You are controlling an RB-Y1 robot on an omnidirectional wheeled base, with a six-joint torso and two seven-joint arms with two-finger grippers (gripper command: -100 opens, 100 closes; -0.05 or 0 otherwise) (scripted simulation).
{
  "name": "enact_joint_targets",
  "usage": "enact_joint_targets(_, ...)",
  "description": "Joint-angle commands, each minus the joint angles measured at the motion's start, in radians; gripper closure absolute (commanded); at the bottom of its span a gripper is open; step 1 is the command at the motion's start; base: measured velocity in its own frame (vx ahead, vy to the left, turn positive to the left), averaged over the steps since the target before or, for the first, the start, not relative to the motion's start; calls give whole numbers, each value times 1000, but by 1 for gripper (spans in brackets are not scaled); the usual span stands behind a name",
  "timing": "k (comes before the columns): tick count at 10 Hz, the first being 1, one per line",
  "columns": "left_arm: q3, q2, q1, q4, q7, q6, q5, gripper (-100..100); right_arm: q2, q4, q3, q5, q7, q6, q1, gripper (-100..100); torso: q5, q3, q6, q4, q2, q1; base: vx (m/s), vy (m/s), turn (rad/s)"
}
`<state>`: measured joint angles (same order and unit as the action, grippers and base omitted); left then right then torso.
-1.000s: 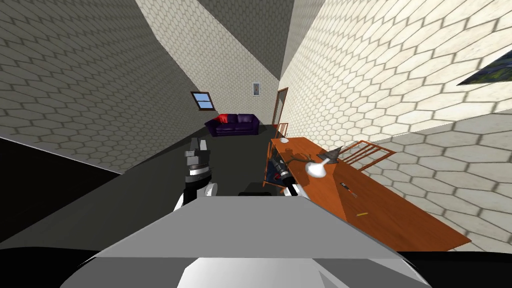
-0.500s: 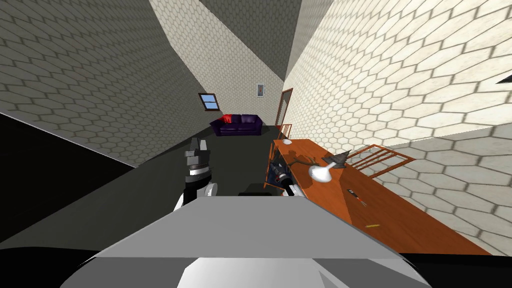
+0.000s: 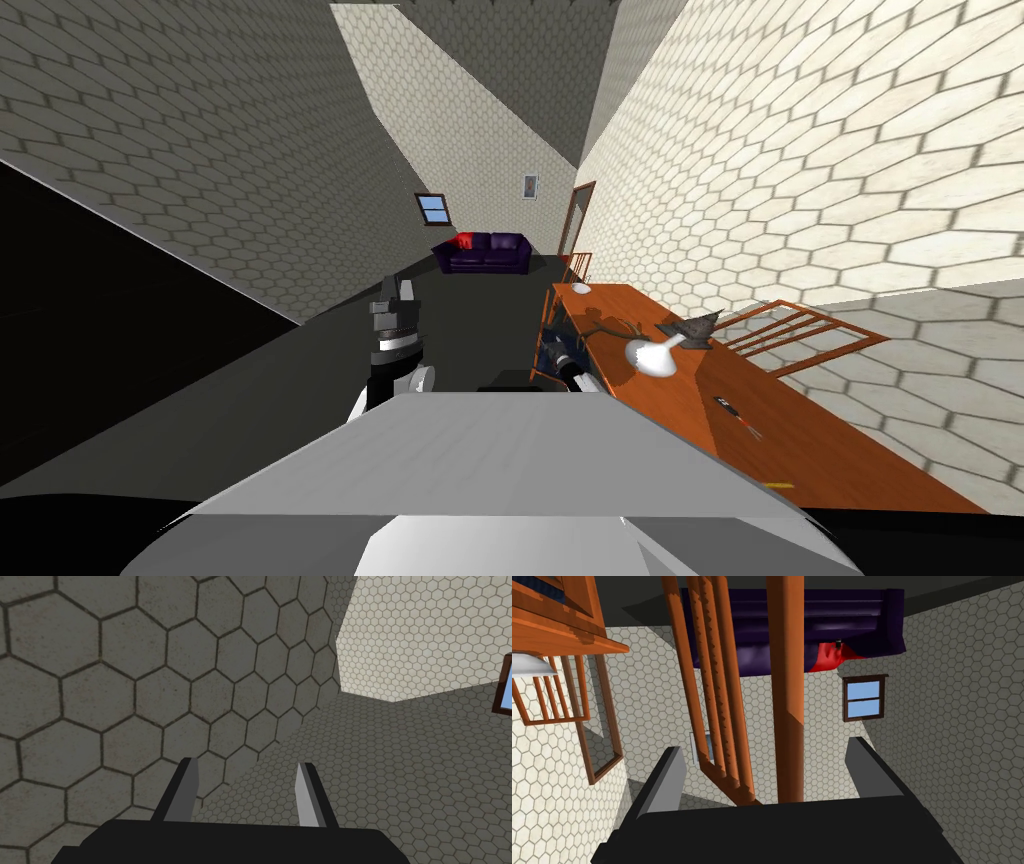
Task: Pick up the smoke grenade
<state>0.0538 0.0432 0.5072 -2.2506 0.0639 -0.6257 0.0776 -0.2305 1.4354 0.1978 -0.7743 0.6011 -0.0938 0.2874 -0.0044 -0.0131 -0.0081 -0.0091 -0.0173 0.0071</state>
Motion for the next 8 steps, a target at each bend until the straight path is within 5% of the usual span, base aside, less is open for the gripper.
enact_joint_targets(1,0,0,0,0,0,0,0,0,10,-50,-5,-27,24,-5,-11,-100,0,0,0,0,0,0,19,-9,12)
enact_joint_targets(8,0,0,0,0,0,0,0,0,-27,-201,51,-153,91,43,-49,-100,0,0,0,0,0,0,17,-9,88)
